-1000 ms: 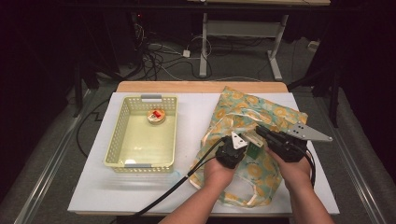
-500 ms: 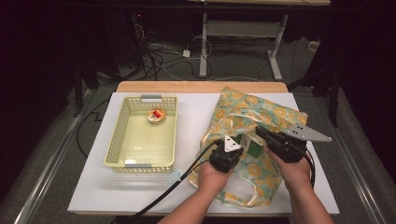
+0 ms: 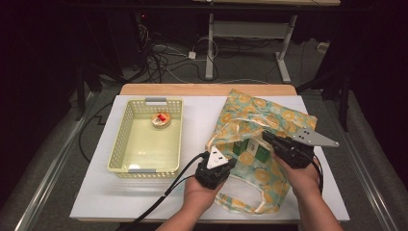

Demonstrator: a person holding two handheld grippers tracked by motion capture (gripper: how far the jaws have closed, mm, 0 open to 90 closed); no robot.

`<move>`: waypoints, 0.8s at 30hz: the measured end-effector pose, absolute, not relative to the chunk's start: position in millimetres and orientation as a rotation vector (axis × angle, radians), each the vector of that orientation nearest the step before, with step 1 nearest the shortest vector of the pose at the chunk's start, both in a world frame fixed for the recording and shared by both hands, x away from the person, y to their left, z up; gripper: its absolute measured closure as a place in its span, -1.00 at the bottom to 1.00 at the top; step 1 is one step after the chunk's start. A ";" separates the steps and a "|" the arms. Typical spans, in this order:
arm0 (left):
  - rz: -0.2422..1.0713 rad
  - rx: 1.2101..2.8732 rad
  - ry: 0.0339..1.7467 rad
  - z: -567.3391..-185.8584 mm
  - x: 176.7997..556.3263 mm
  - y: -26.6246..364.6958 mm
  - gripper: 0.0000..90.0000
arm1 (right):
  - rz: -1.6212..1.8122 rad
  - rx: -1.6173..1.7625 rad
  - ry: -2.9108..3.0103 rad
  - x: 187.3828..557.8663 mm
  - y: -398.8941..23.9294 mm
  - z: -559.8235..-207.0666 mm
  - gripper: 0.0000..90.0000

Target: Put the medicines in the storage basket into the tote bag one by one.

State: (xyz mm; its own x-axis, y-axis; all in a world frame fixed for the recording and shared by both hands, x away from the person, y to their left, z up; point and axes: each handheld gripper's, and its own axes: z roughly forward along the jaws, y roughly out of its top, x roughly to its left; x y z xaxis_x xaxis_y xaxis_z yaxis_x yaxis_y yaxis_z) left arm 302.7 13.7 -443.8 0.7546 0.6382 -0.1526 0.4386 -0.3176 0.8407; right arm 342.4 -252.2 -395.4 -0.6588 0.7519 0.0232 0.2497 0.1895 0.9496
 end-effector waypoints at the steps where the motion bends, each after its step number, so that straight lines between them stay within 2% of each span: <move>1: 0.256 1.967 0.816 -443.3 300.7 17.6 0.96 | 1.476 0.935 2.020 342.5 -252.1 -395.6 1.00; 10: 0.255 1.957 0.835 -437.8 287.6 51.6 0.95 | 1.475 0.937 2.023 341.2 -251.8 -395.6 1.00; 24: 0.340 1.926 0.920 -432.7 273.0 120.2 0.95 | 1.473 0.940 2.023 340.5 -254.0 -395.6 1.00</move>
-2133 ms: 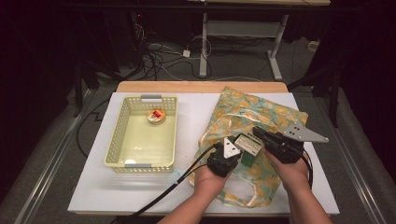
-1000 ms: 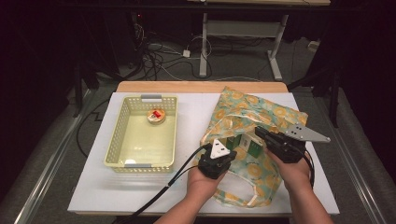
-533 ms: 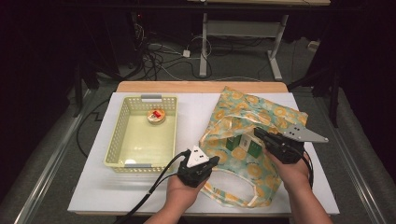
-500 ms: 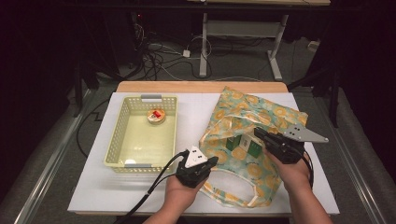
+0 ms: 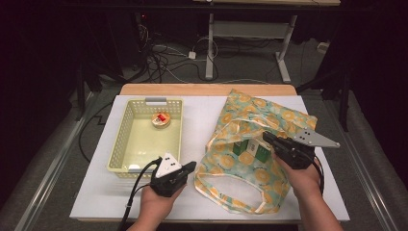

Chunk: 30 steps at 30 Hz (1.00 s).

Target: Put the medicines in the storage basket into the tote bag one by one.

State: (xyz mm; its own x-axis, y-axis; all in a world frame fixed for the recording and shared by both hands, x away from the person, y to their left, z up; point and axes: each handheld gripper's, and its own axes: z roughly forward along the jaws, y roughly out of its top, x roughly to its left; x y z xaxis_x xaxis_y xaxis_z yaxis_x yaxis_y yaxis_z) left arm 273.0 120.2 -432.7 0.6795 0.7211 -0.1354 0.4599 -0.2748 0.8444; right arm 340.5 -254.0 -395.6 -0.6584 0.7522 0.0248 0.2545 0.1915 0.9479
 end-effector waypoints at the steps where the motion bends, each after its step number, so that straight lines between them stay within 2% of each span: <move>1: 0.348 1.922 0.927 -432.0 272.3 124.6 0.95 | 1.473 0.941 2.022 340.5 -254.1 -395.6 1.00; 7: 0.418 1.903 0.976 -428.8 272.1 146.1 0.95 | 1.475 0.940 2.024 340.7 -254.0 -395.9 1.00; 14: 0.442 1.895 1.042 -429.7 276.4 164.7 0.95 | 1.478 0.938 2.027 340.6 -253.9 -396.2 1.00; 22: 0.483 1.877 1.101 -431.4 281.6 183.4 0.84 | 1.480 0.954 2.023 341.1 -256.6 -396.4 1.00; 27: 0.485 1.873 1.132 -431.4 284.6 196.1 0.61 | 1.480 0.952 2.023 341.0 -256.7 -396.3 1.00; 30: 0.473 1.861 1.152 -431.7 286.4 203.6 0.36 | 1.480 0.947 2.023 341.2 -257.3 -396.3 1.00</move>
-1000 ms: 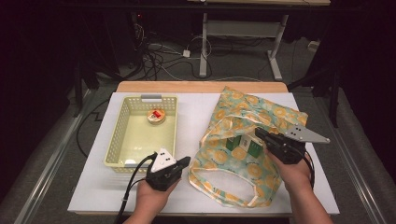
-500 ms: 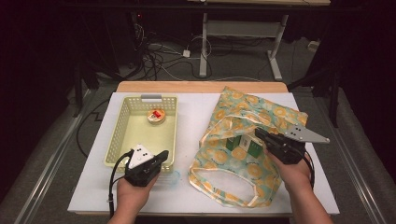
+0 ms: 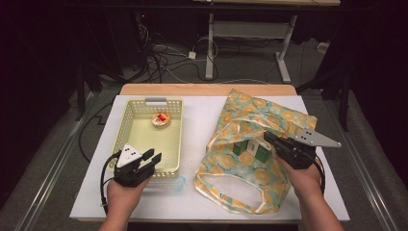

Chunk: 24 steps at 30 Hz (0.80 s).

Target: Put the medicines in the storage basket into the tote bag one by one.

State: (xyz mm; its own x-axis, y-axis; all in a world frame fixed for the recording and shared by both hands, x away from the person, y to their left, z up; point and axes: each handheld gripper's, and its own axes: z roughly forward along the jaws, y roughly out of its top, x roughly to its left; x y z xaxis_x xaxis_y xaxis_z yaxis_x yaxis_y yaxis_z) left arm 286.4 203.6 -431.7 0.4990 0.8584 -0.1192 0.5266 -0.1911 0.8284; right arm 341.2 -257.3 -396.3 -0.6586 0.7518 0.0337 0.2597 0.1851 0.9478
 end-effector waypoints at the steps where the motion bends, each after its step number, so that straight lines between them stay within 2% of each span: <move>1: 0.476 1.861 1.158 -431.9 286.9 205.3 0.27 | 1.479 0.947 2.023 341.2 -257.5 -396.3 1.00; 10: 0.466 1.876 1.208 -433.8 294.5 213.2 -0.64 | 1.479 0.944 2.021 341.1 -257.9 -396.0 1.00; 14: 0.457 1.887 1.220 -432.6 297.6 211.7 -0.98 | 1.480 0.947 2.018 340.9 -257.8 -395.6 1.00; 24: 0.462 1.853 1.177 -412.1 310.3 204.3 -1.00 | 1.477 0.942 2.020 341.2 -257.7 -395.4 1.00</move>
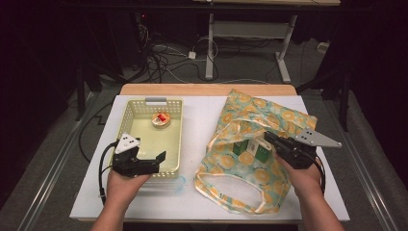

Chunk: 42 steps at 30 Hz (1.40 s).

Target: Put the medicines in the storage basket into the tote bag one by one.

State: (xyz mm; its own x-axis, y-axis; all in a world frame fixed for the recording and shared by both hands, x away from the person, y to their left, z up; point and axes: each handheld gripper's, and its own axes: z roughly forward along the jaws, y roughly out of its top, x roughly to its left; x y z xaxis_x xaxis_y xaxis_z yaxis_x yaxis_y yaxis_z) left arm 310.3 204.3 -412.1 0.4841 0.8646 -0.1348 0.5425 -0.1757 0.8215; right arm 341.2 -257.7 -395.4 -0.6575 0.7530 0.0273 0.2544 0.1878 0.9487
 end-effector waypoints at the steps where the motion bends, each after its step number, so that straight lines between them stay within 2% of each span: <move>1: 0.462 1.854 1.175 -409.3 313.6 203.3 -1.00 | 1.476 0.942 2.021 341.2 -257.3 -395.6 1.00; 10: 0.474 1.866 1.190 -397.3 354.5 193.9 -1.00 | 1.483 0.937 2.023 341.2 -256.4 -395.2 1.00; 19: 0.442 1.863 1.245 -401.6 393.8 190.6 -1.00 | 1.487 0.948 2.015 341.2 -257.6 -394.6 1.00; 38: 0.340 1.852 1.445 -441.6 475.5 201.5 -1.00 | 1.497 0.964 2.010 342.3 -261.3 -395.3 1.00; 42: 0.364 1.892 1.469 -448.0 486.7 199.9 -1.00 | 1.506 0.966 2.008 342.6 -261.8 -395.4 1.00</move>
